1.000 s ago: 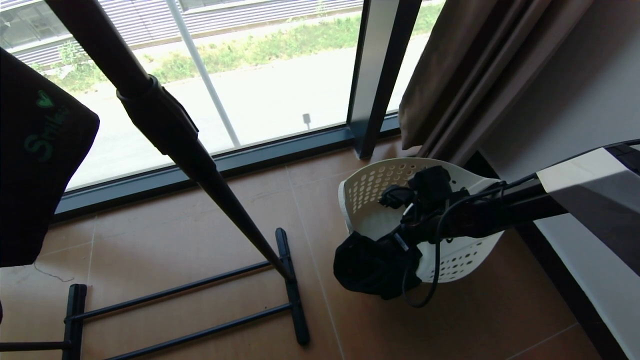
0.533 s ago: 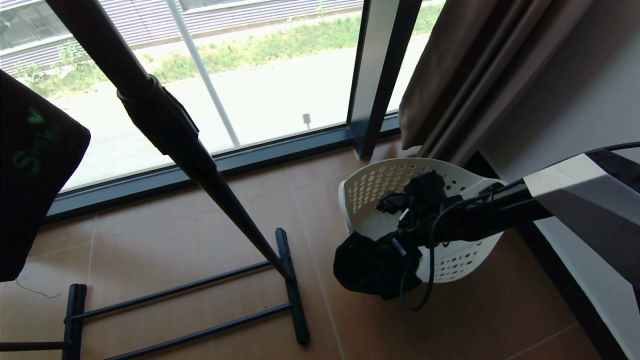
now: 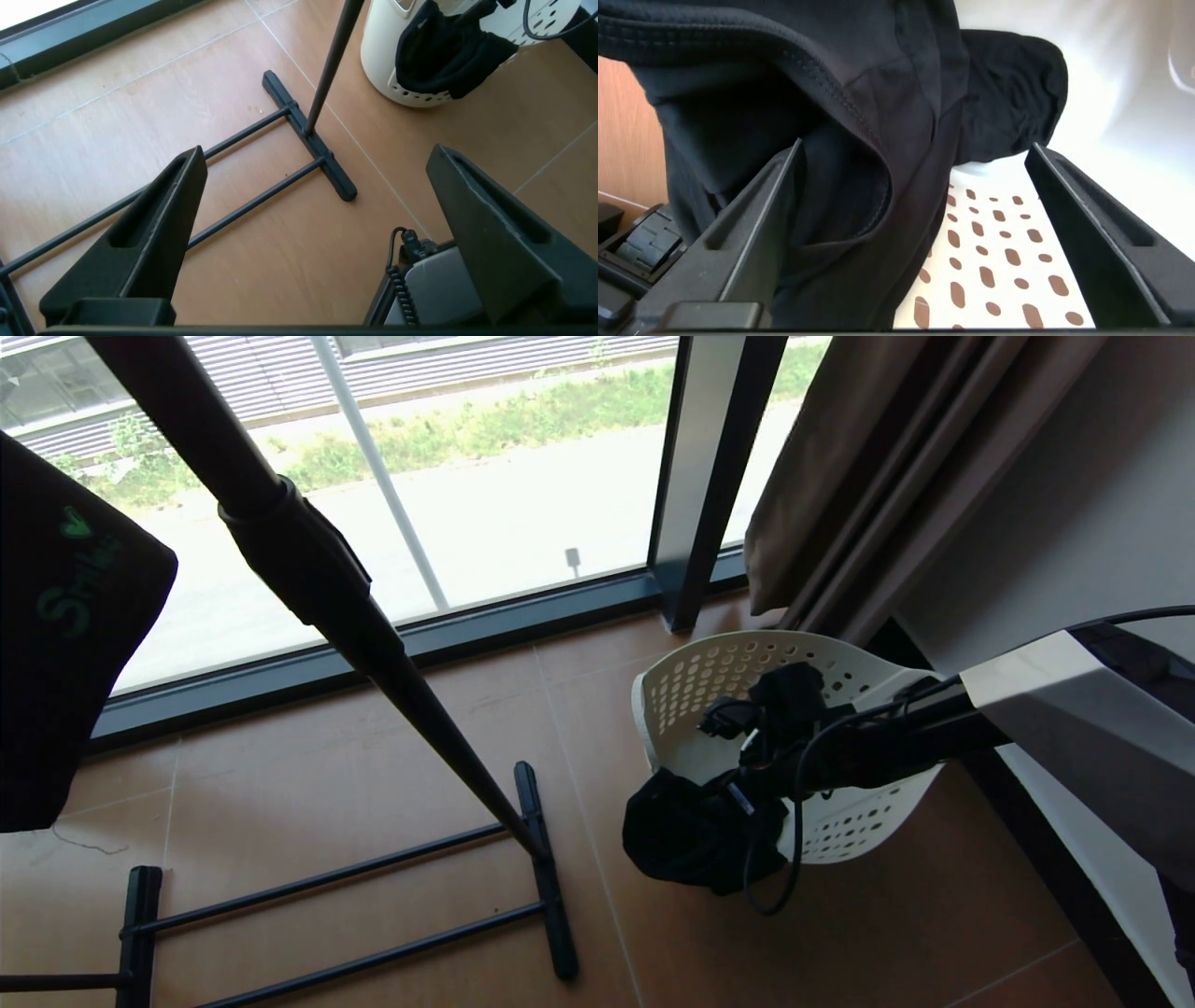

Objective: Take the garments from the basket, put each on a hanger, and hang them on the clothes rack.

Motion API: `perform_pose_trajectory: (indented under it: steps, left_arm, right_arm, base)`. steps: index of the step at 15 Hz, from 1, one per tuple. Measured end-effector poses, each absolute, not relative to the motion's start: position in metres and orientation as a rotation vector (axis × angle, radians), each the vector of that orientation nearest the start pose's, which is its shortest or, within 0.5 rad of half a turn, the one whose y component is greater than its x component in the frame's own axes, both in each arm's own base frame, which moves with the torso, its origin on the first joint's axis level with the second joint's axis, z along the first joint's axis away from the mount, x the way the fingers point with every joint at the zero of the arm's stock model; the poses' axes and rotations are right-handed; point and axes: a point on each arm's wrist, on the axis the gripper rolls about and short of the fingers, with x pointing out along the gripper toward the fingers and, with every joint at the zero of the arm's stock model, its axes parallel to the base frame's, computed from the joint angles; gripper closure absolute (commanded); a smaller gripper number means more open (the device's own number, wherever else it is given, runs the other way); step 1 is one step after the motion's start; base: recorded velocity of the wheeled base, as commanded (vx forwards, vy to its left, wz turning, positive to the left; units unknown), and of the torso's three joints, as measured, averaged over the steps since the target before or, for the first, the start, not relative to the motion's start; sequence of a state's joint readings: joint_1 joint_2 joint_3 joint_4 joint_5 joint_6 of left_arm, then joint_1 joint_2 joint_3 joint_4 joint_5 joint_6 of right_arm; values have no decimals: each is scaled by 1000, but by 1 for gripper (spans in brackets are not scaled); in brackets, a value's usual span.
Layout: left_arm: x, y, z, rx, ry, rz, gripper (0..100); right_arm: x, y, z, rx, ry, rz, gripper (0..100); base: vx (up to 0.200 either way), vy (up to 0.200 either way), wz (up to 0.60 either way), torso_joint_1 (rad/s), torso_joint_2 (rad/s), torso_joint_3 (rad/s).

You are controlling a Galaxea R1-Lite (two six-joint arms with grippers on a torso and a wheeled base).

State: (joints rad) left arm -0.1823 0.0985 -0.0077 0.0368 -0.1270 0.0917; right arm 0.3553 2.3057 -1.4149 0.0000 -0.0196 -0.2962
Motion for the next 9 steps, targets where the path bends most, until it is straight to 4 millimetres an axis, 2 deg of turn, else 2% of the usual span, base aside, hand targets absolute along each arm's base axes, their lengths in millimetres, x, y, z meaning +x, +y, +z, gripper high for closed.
perform_pose_trajectory:
  steps: [9]
  left_arm:
    - [-16,0,76,94,114,-315,0]
  right_arm:
    - [417,149,45,-438,835,430,0]
  base:
    - [0,0,0,0,0,0]
